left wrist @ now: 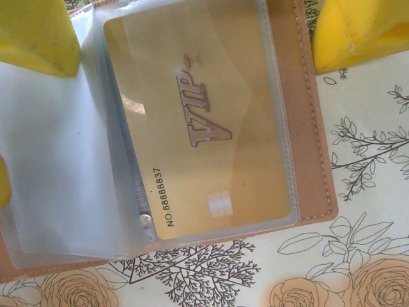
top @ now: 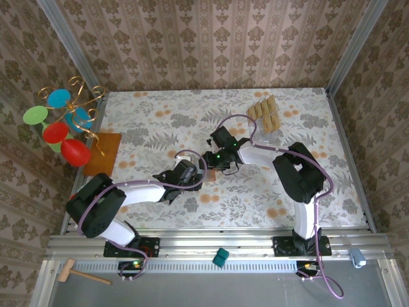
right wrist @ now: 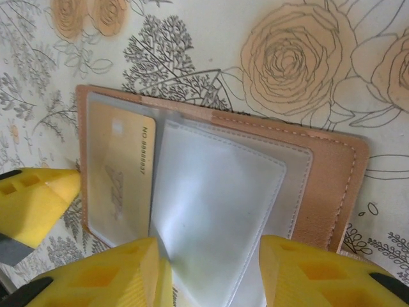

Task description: Put the credit cards into the card holder

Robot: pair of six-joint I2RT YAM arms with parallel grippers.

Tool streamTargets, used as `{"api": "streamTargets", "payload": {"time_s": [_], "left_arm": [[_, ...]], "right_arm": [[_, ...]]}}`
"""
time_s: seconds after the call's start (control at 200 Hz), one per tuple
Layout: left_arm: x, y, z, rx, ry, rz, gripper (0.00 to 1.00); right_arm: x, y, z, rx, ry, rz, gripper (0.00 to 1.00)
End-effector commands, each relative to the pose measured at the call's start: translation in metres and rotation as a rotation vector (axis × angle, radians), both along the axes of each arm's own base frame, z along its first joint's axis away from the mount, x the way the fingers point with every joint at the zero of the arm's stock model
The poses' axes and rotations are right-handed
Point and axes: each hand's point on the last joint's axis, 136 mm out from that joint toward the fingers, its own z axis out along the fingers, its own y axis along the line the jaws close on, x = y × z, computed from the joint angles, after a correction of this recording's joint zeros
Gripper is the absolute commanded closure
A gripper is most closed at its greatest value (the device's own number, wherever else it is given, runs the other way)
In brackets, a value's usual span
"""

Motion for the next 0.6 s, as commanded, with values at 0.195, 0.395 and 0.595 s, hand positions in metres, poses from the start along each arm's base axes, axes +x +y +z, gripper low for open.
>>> {"api": "streamTargets", "payload": {"time_s": [0.195,0.395,0.595], "left_arm": [[-0.012,0.019,-0.016,0.052,0.057,0.027,0.06],[-0.012,0.018,-0.016,0.049,0.056,0.028,0.06],[-0.012,0.019,-0.017,0.049,0.057,0.027,0.06]], "right_arm": [[-0.009,0.007,-0.018,0.007,0.052,0.002,0.53],[-0.009,0.012,-0.015,0.011,0.048,0.013,0.54],[-0.009,0.018,-0.01,0.028,0.041,0.022,0.54]]}}
